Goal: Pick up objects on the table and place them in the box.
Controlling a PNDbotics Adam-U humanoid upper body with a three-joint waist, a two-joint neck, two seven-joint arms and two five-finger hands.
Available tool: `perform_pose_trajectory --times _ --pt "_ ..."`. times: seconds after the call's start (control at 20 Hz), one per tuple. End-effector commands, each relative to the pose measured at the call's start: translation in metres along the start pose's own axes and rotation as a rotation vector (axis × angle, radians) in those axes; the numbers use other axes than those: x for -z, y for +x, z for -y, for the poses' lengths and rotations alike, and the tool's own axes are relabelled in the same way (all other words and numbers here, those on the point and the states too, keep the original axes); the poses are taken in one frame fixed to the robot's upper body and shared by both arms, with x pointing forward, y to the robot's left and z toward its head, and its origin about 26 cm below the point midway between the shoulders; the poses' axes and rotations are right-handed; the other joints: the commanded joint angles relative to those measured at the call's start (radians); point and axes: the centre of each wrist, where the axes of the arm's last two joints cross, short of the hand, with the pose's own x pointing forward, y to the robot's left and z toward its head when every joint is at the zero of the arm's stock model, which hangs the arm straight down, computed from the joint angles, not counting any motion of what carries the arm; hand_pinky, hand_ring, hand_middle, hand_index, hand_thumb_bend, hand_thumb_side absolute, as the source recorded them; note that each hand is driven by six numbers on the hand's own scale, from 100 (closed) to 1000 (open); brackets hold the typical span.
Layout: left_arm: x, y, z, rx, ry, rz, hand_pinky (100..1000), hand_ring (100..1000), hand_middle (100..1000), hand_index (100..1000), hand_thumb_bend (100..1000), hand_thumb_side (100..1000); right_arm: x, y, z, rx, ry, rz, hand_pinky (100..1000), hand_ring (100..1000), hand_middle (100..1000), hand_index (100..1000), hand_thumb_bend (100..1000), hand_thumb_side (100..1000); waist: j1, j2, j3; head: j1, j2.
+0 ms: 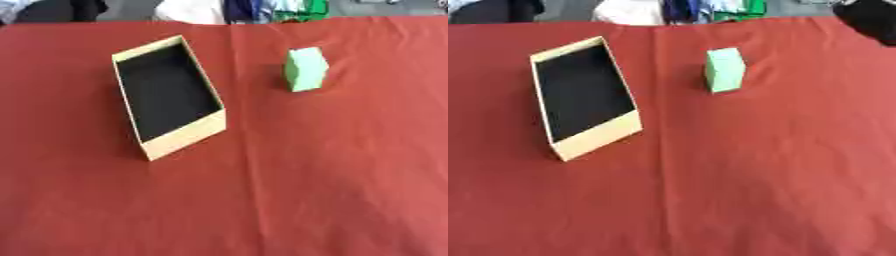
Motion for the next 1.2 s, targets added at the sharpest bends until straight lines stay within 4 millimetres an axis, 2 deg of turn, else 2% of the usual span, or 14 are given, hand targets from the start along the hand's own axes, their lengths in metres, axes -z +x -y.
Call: perform_pose_trajectory --times 0.05,0.25,0.45,0.6,0.7,0.85,0.9,1.0,1.2 --pt "0.006 0.006 -0.002 0.005 -0.014 0.033 583 571 601 747 100 323 0.009 0.006 0.014 -0.031 -0.019 0.055 713 553 800 854 100 332 -0.004 -0.035 0.001 0.001 -0.004" --pt "0.005 0.006 -0.002 0.003 -0.02 0.031 583 571 602 747 100 324 0.021 0.02 0.021 -0.055 0.009 0.122 721 567 809 860 100 336 -0.005 -0.039 0.005 -0.006 -0.002" --pt "0.005 0.006 -0.002 0.003 -0.02 0.03 583 571 602 747 100 324 0.024 0.024 0.024 -0.07 0.024 0.133 721 567 809 860 100 336 -0.005 -0.04 0.004 -0.007 -0.002" --pt "0.004 0.006 0.002 -0.01 -0.045 0.024 583 571 602 747 100 326 0.03 0.029 0.025 -0.082 0.059 0.183 736 580 833 878 100 374 -0.01 -0.052 0.031 -0.036 0.007" --pt "0.004 0.006 0.003 -0.017 -0.056 0.021 583 572 602 747 100 327 0.037 0.033 0.019 -0.09 0.106 0.224 736 553 844 889 100 391 -0.012 -0.057 0.04 -0.045 0.01" --pt "0.003 0.006 0.003 -0.021 -0.064 0.018 582 572 603 747 100 329 0.048 0.041 0.004 -0.113 0.174 0.283 736 527 863 910 100 500 -0.013 -0.058 0.043 -0.047 0.011" --pt "0.004 0.006 0.003 -0.021 -0.065 0.018 582 572 603 747 100 329 0.052 0.045 -0.001 -0.125 0.195 0.303 741 530 878 929 100 590 -0.013 -0.058 0.043 -0.046 0.01" --pt "0.004 0.006 0.003 -0.021 -0.064 0.019 582 572 603 746 100 330 0.059 0.052 -0.012 -0.155 0.24 0.347 753 556 907 954 102 655 -0.014 -0.057 0.04 -0.042 0.009" --pt "0.004 0.006 0.002 -0.02 -0.062 0.019 582 573 603 746 100 332 0.071 0.07 -0.036 -0.196 0.339 0.397 760 579 920 972 149 632 -0.013 -0.055 0.034 -0.034 0.008"
